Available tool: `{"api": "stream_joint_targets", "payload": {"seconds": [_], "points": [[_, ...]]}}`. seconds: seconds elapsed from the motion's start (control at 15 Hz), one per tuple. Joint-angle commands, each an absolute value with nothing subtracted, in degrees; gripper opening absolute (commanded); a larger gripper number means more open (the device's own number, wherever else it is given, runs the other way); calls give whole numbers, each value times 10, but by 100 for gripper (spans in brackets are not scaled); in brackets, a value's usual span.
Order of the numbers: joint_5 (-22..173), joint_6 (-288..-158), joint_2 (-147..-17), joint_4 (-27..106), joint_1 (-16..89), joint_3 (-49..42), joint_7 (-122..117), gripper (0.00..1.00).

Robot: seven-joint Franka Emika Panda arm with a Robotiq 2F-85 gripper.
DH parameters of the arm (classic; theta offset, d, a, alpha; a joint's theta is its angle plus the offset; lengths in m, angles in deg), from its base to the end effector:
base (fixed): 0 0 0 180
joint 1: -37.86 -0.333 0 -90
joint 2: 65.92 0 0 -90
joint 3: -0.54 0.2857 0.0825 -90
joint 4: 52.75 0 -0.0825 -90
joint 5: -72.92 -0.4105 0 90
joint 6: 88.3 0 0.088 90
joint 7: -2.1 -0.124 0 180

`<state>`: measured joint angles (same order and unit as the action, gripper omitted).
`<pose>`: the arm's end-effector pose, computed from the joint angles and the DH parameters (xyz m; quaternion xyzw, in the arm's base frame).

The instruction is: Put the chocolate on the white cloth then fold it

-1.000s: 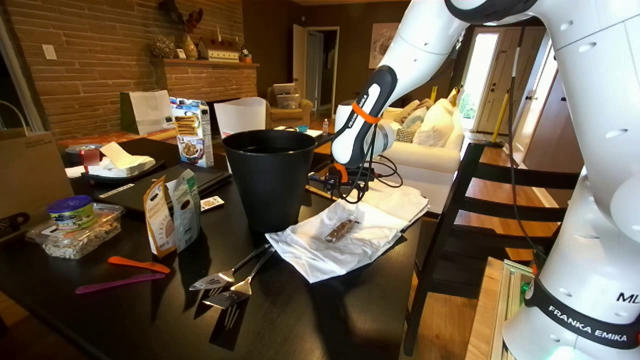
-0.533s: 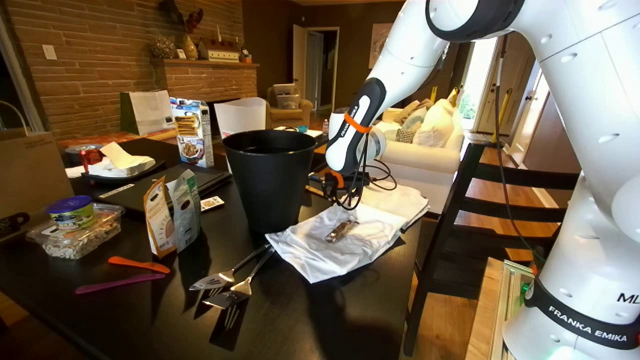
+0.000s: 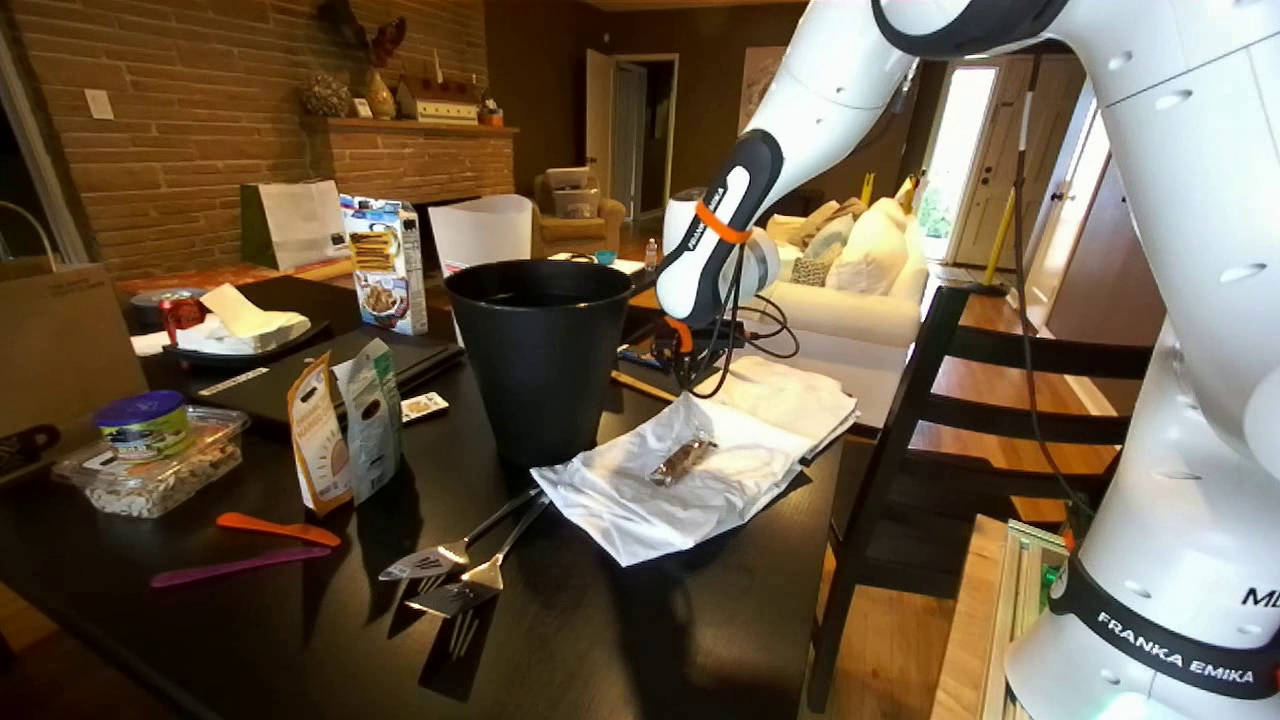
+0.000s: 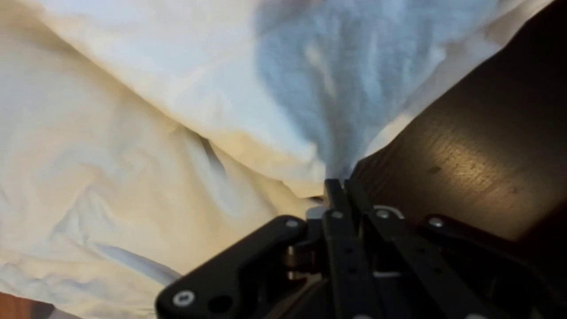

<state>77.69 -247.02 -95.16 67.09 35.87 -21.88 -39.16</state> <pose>0.5683 -0.2163 0.1472 0.8824 -0.4467 0.1171 0.0899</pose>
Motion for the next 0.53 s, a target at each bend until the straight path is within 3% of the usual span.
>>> {"api": "stream_joint_targets", "payload": {"seconds": [0.0,0.2,0.27,0.33,0.47], "points": [[782,-2447,-868,726,360,-217,-354,0],[783,-2419,-835,743,368,-205,-324,0],[786,-2420,-836,743,369,-205,-328,26],[784,-2425,-839,741,372,-201,-325,27],[784,-2441,-855,735,375,-197,-326,40]]}}
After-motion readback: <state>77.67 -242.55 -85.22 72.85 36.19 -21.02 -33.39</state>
